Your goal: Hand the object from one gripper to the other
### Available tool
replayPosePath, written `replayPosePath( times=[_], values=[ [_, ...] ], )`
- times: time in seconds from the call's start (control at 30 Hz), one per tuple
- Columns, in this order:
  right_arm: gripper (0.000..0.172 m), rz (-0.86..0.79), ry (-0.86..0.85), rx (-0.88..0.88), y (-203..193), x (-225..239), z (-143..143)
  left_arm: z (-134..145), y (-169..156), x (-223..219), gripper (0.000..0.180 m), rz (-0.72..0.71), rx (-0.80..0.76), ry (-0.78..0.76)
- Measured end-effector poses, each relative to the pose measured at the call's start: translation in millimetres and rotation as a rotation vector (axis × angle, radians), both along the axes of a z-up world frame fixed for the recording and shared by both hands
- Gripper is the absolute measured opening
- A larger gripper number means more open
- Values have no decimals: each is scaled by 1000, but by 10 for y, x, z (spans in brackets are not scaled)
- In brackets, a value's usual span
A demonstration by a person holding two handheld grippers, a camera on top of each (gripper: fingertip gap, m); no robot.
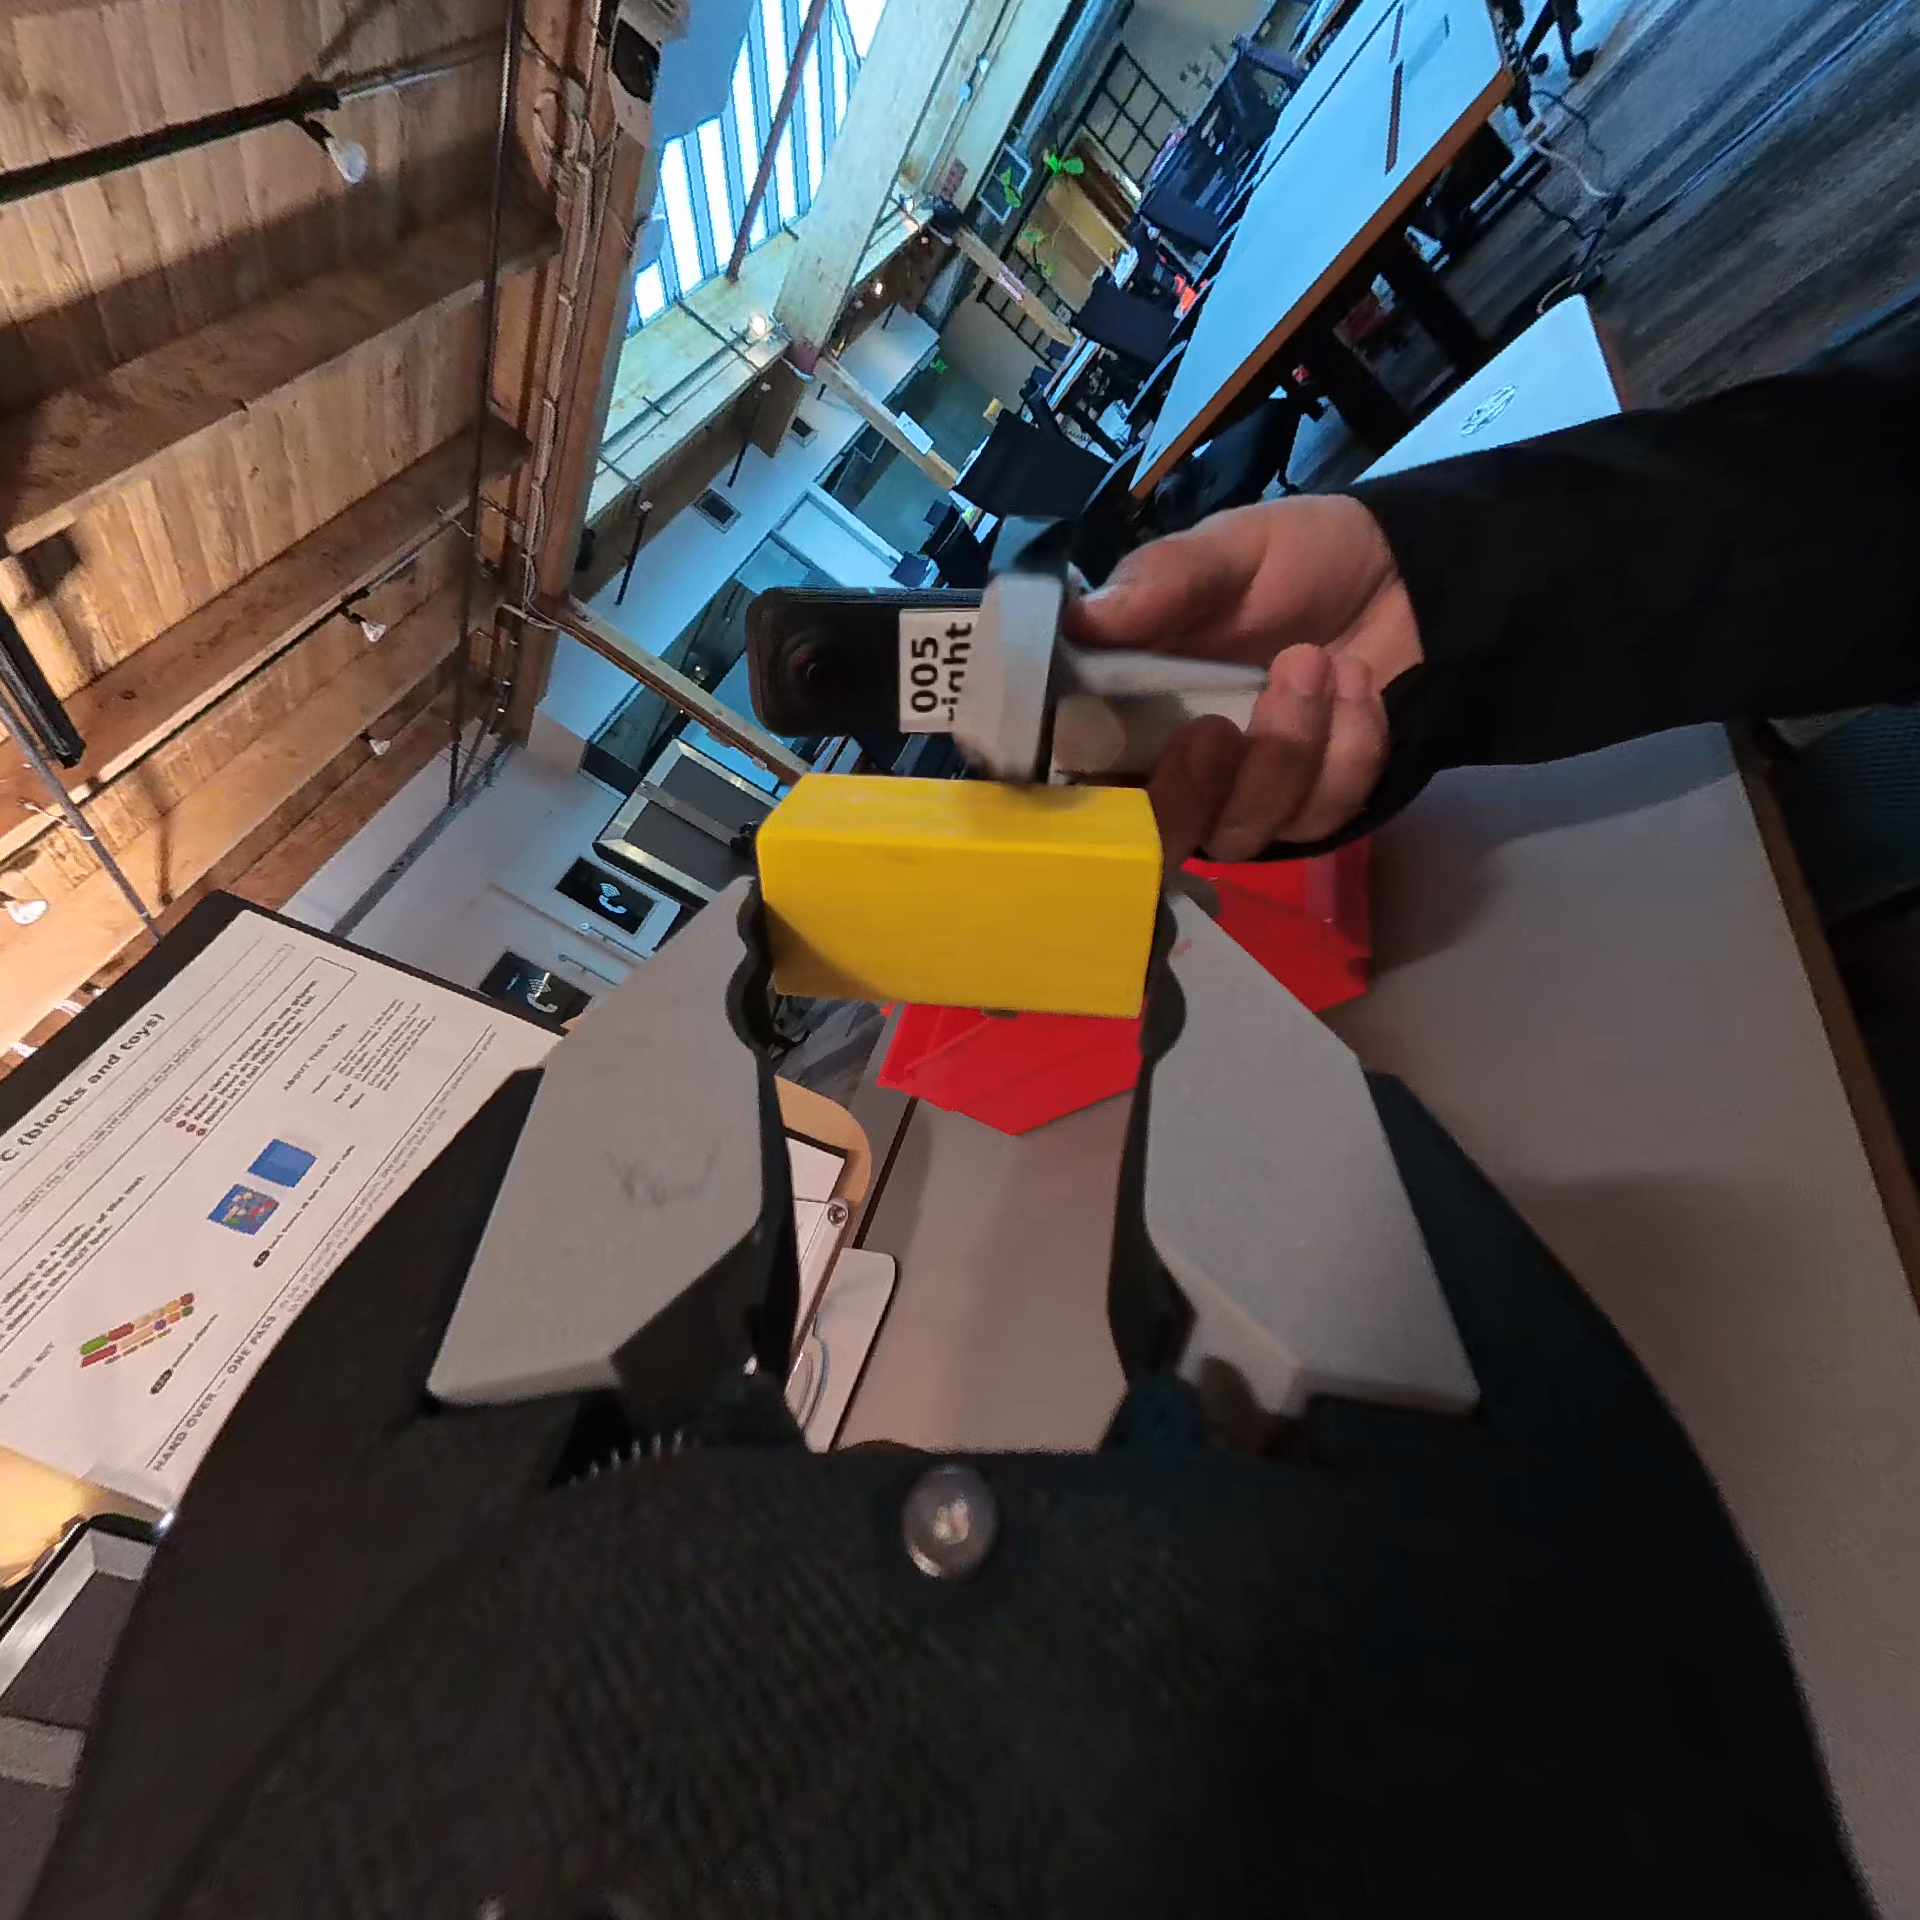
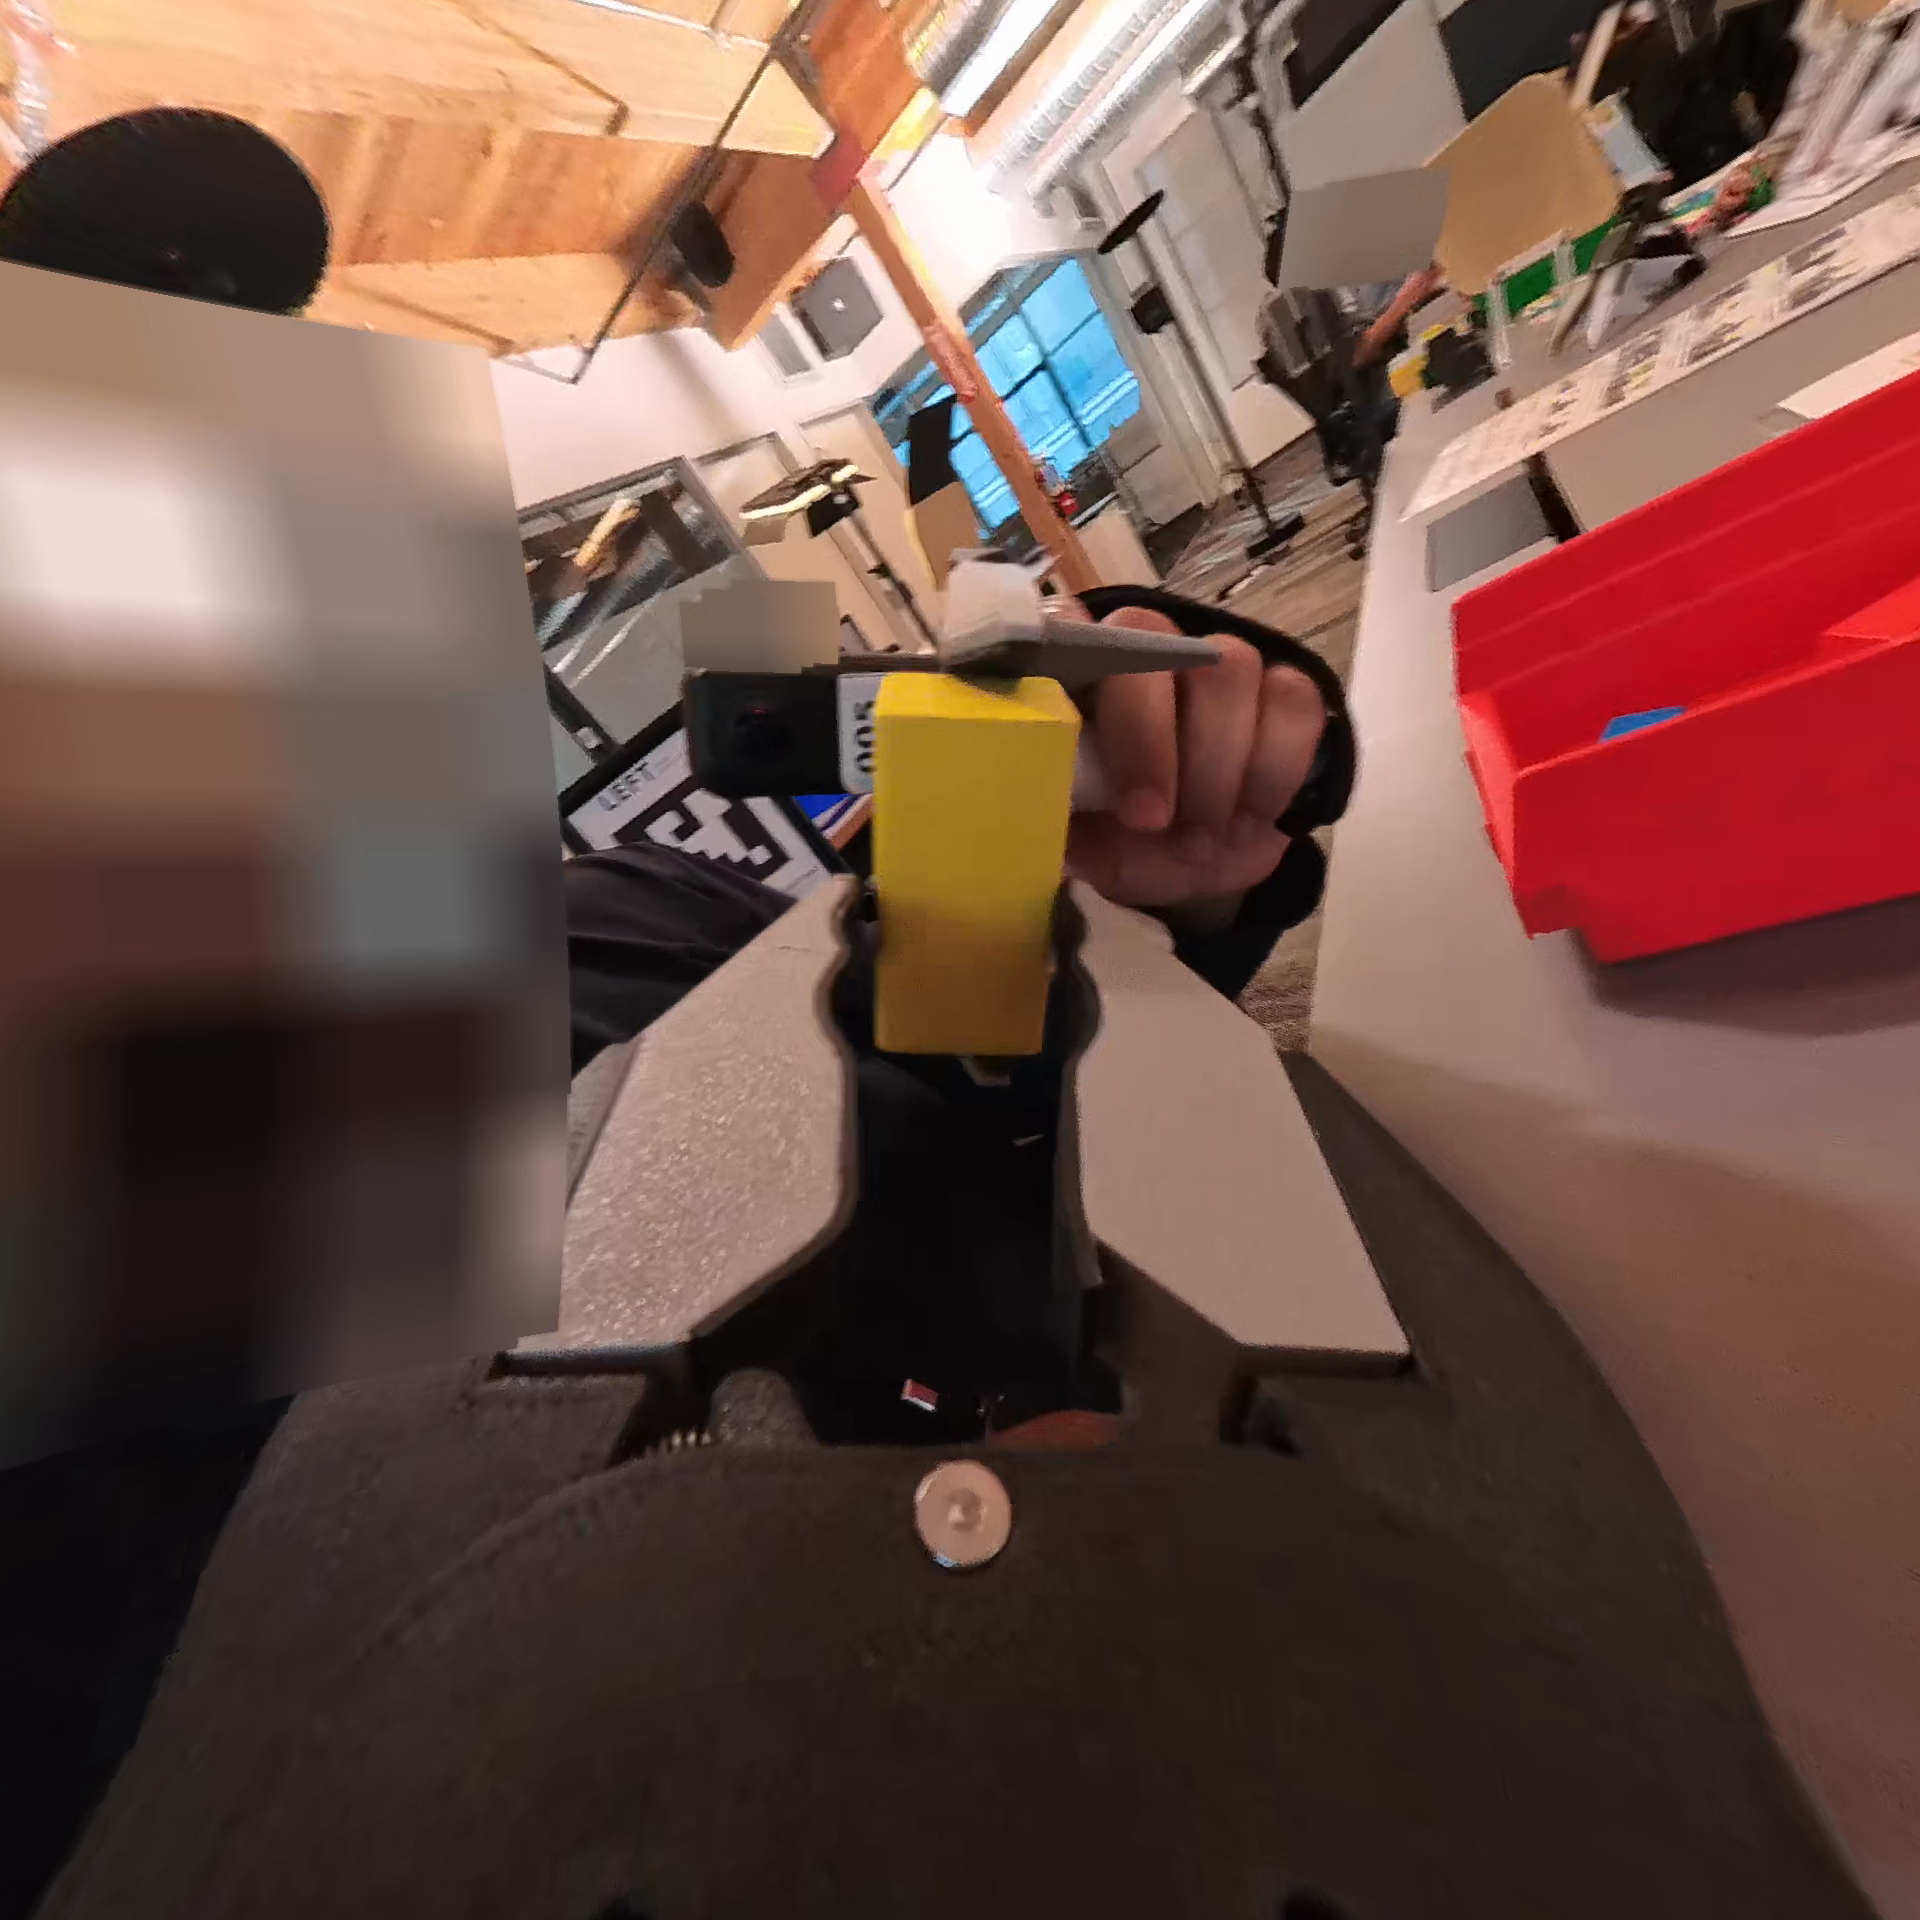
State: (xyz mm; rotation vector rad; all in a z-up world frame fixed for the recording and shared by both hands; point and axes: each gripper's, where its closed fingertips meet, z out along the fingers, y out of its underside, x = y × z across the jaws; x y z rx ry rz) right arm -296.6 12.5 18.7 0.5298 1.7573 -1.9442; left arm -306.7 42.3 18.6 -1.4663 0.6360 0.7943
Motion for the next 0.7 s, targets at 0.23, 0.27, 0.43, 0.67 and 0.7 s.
replayPosePath(
  times=[0.23, 0.27, 0.43, 0.67, 0.7],
  values=[
    [31, -102, 2, 37, -30, -173, -75, -83, -27, -164, 68, 77, 5, -17],
    [31, -120, 7, 50, -34, -197, -92, -106, -34, -192, 69, 92, -1, -27],
    [31, -234, 41, 96, 66, -350, -122, -185, -128, -264, 69, 85, -59, -171],
    [31, -856, 186, 475, 1605, -925, -138, 11, -621, -576, 34, 173, -35, -248],
    [31, -960, 159, 589, 1949, -1004, -229, 58, -703, -681, 28, 221, -18, -274]
  ],
)
